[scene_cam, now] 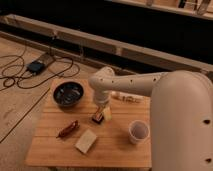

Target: Place the eraser in the ceramic cup

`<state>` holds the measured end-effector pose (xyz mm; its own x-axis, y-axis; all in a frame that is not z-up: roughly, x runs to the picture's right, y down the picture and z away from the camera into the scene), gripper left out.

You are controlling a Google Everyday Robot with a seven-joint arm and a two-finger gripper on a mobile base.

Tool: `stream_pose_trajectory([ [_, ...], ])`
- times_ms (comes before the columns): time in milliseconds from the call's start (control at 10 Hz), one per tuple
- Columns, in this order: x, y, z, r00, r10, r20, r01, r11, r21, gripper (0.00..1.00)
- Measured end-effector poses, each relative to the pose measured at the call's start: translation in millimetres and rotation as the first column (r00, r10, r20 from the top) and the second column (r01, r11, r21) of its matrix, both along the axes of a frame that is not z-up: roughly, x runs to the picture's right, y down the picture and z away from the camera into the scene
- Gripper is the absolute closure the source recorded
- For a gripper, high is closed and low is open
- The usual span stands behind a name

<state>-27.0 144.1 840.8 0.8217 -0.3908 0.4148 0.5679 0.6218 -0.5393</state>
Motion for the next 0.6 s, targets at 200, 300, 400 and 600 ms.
stream_pose_trajectory([
  [200,-5.3,8.2,9.1,1.0,-0.016,-0.006,0.016,0.9999,0.0,0.2],
  [300,-6.8,11.7,14.1,1.0,-0.02,-0.01,0.02,0.9998,-0.003,0.2],
  [400,-6.7,14.3,18.4,1.0,-0.022,-0.017,0.022,0.9997,-0.006,0.2],
  [600,-2.7,17.5,29.8,0.999,-0.021,-0.037,0.02,0.9998,-0.008,0.2],
])
